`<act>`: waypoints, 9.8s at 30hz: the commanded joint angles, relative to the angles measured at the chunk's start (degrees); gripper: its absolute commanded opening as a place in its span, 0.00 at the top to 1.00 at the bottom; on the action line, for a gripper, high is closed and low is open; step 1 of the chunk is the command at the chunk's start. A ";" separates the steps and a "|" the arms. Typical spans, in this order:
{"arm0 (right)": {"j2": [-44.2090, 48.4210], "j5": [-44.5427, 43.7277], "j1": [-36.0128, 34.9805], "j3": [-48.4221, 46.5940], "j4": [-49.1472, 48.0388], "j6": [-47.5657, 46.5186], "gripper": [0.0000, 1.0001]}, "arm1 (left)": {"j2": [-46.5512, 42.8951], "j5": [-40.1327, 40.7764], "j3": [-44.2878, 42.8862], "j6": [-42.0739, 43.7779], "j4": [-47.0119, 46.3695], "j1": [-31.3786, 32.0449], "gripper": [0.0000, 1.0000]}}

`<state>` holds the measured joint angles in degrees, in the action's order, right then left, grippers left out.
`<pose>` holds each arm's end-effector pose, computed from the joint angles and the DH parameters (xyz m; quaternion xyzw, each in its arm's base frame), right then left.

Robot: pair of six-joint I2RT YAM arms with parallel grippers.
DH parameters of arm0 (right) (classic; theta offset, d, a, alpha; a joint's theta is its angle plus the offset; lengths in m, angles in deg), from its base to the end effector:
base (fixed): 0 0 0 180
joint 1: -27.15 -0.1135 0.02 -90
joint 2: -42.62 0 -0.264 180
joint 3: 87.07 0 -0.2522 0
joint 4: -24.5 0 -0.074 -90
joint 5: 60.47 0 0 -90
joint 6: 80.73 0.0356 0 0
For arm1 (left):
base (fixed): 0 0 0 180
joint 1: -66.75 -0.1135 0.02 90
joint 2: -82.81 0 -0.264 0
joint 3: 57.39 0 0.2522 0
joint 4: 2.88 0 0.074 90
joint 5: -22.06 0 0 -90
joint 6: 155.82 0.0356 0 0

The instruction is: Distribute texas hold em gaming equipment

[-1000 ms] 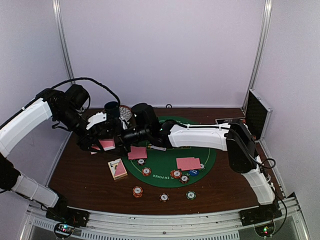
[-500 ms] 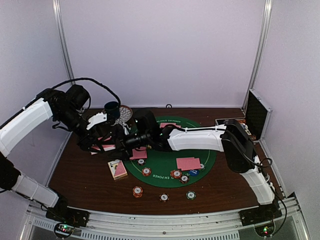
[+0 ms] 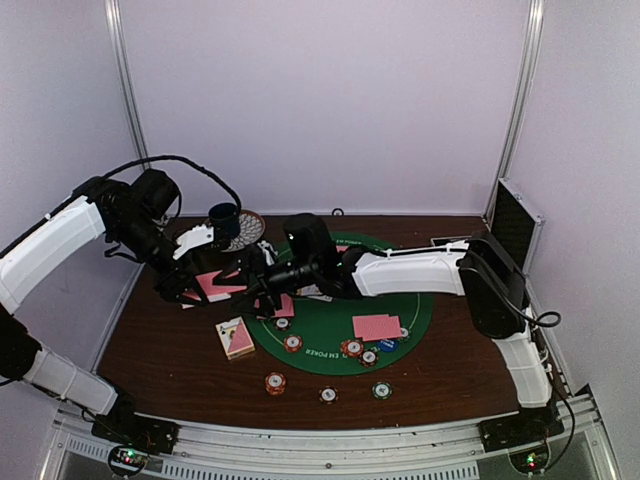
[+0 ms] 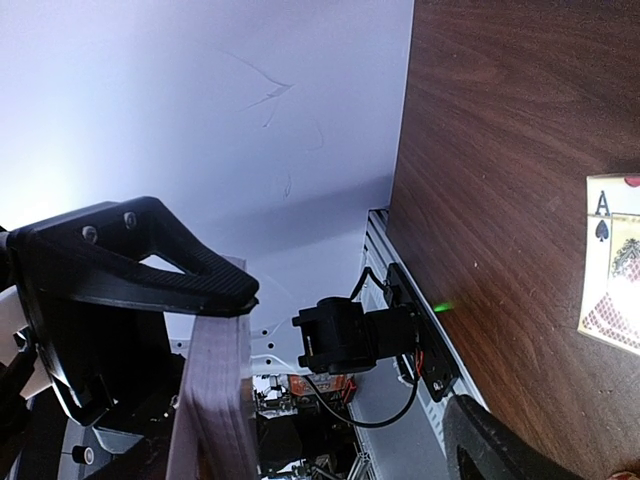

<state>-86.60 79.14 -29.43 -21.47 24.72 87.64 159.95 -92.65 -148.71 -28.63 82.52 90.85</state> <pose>0.2662 0.4527 0.2283 0.1145 -0.7556 -0.6377 0.0959 0.2130 -0.1116 0.3320 0.5213 0.8114 -0.1916 0.1824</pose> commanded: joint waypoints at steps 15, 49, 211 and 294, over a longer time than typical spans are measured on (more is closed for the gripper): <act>3.33 1.79 0.56 -4.69 5.73 -2.34 0.18 | -0.50 -2.15 -1.54 0.77 -0.93 -0.28 1.00; 9.56 4.27 2.26 -0.17 6.93 -3.68 0.87 | -0.68 -0.53 -0.67 1.08 -0.82 -0.28 1.00; 12.19 -66.62 6.13 4.29 45.62 -75.70 0.14 | -0.35 -0.43 -1.72 1.97 1.59 -0.29 1.00; 5.10 -2.78 2.95 -4.58 13.72 -15.05 0.02 | -3.17 1.45 2.29 -3.77 -13.58 1.22 1.00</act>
<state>-79.76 73.74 -25.56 -24.05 40.55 71.83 156.06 -90.22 -143.94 -31.65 70.78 91.62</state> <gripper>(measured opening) 0.979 0.660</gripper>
